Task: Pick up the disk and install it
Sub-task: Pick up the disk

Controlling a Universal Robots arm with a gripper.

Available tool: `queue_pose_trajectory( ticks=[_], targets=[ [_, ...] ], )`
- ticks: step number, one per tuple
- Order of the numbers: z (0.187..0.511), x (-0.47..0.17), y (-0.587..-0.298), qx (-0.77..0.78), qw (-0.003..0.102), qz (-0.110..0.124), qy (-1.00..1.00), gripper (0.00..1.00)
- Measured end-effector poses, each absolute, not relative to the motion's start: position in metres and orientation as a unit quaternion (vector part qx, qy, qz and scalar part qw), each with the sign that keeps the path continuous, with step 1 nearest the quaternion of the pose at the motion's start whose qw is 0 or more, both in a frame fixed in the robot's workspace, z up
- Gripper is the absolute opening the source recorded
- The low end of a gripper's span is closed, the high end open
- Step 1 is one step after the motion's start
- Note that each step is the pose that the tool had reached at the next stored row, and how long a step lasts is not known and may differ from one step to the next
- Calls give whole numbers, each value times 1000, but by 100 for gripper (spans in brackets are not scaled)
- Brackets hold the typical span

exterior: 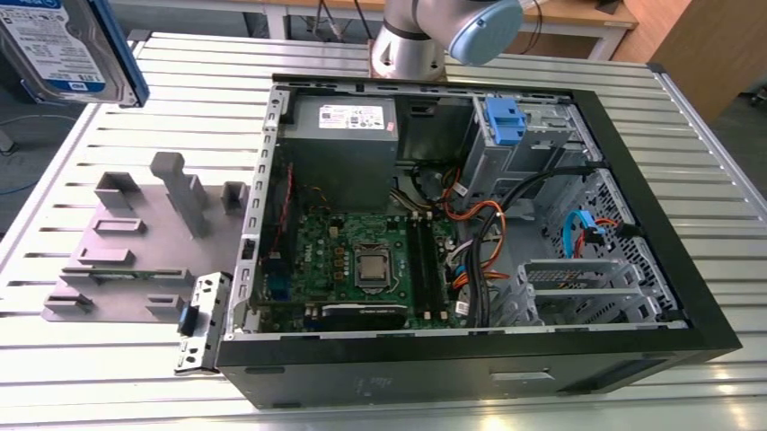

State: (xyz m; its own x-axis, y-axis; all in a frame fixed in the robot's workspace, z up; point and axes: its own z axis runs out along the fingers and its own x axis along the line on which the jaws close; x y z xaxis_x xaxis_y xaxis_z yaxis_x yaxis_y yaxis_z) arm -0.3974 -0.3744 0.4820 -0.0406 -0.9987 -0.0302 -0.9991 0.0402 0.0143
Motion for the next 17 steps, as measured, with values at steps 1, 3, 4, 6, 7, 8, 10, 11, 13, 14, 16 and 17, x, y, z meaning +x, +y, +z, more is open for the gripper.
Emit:
queue_pose_trajectory(
  ticks=[1, 3, 4, 6, 7, 8, 10, 11, 13, 14, 16, 17],
  targets=[
    [482, -397, -374, -693, 6, 16, 721, 35],
    [482, -397, -374, -693, 6, 16, 721, 35],
    [482, -397, -374, -693, 6, 16, 721, 35],
    [482, -397, -374, -693, 6, 16, 721, 35],
    [482, -397, -374, -693, 6, 16, 721, 35],
    [482, -397, -374, -693, 6, 16, 721, 35],
    [482, -397, -374, -693, 6, 16, 721, 35],
    [482, -397, -374, -693, 6, 16, 721, 35],
    [482, -396, -374, -693, 6, 16, 721, 35],
    [482, -395, -374, -693, 6, 16, 721, 35],
    [482, -393, -374, -693, 6, 16, 721, 35],
    [482, -392, -374, -693, 6, 16, 721, 35]
  ],
)
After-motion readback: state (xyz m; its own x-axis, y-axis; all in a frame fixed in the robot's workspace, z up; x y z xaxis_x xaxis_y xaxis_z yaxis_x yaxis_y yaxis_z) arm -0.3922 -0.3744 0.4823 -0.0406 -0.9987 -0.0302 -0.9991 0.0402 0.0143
